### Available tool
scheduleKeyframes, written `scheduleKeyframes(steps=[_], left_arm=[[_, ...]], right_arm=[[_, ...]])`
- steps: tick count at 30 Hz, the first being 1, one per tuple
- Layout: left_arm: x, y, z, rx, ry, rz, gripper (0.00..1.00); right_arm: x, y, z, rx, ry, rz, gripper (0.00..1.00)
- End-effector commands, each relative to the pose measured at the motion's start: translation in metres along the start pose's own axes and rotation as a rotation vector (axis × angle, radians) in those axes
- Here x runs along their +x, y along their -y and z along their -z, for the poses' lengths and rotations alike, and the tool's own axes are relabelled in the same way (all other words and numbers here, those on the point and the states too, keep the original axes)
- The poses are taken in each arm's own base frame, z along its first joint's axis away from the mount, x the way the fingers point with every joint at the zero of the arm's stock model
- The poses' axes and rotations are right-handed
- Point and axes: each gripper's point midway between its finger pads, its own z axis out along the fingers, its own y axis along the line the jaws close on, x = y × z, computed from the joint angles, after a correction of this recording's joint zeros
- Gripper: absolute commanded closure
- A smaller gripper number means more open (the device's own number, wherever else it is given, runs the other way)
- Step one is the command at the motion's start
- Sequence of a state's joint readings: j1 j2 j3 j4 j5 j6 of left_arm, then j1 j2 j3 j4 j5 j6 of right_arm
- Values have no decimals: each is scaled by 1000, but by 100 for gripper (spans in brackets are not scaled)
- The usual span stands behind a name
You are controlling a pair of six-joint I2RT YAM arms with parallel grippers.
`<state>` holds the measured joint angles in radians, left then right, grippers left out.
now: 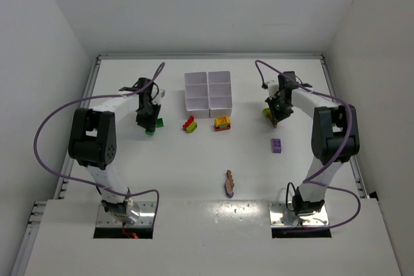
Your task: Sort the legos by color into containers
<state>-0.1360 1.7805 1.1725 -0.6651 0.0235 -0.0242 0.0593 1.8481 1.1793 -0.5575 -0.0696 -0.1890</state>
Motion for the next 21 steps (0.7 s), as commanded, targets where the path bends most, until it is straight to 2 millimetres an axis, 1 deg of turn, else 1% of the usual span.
scheduleKeyframes(steps=[1,3,4,5,6,7,8,9,10,11,12,14,15,16,17,18,19,20,21], left_arm=[[-11,22,9,55,39,-62,84],[-11,25,9,58,38,-60,84],[-8,26,5,59,24,-49,84],[-5,26,0,59,7,-49,81],[-8,26,-1,59,8,-40,81],[-5,26,-7,60,-10,-39,79],[-8,27,-7,60,-7,-25,75],[-15,24,-6,57,14,-8,71],[-13,24,-10,57,1,-7,68],[-19,24,-12,57,13,-8,58],[-22,21,-11,54,22,9,53],[-25,21,-11,53,33,9,49],[-32,20,-4,53,64,8,46],[-35,22,2,81,85,-16,40],[-38,24,8,96,113,-37,39],[-43,27,18,115,144,-60,38],[-48,30,37,133,210,-117,38],[-53,40,52,191,257,-159,36],[-52,45,62,220,288,-201,35]], right_arm=[[-5,8,1,29,10,13,100],[-5,8,1,29,10,13,100],[-7,8,4,32,19,14,100],[-7,8,4,32,19,14,100],[-7,8,4,32,19,14,99],[-7,8,4,32,19,14,99],[-9,9,7,35,28,14,99],[-4,7,5,31,18,13,97],[-4,9,6,40,15,13,93],[-4,9,6,40,15,13,88],[-2,8,7,40,15,13,75],[-4,8,11,44,26,5,62],[-4,8,11,44,26,5,56],[-10,9,18,52,51,7,48],[-7,4,21,28,51,7,47],[-10,4,26,17,74,-9,45],[-12,-1,32,-3,88,-18,42],[-23,-8,46,-37,147,-10,40],[-24,-11,54,-62,167,-16,39]])
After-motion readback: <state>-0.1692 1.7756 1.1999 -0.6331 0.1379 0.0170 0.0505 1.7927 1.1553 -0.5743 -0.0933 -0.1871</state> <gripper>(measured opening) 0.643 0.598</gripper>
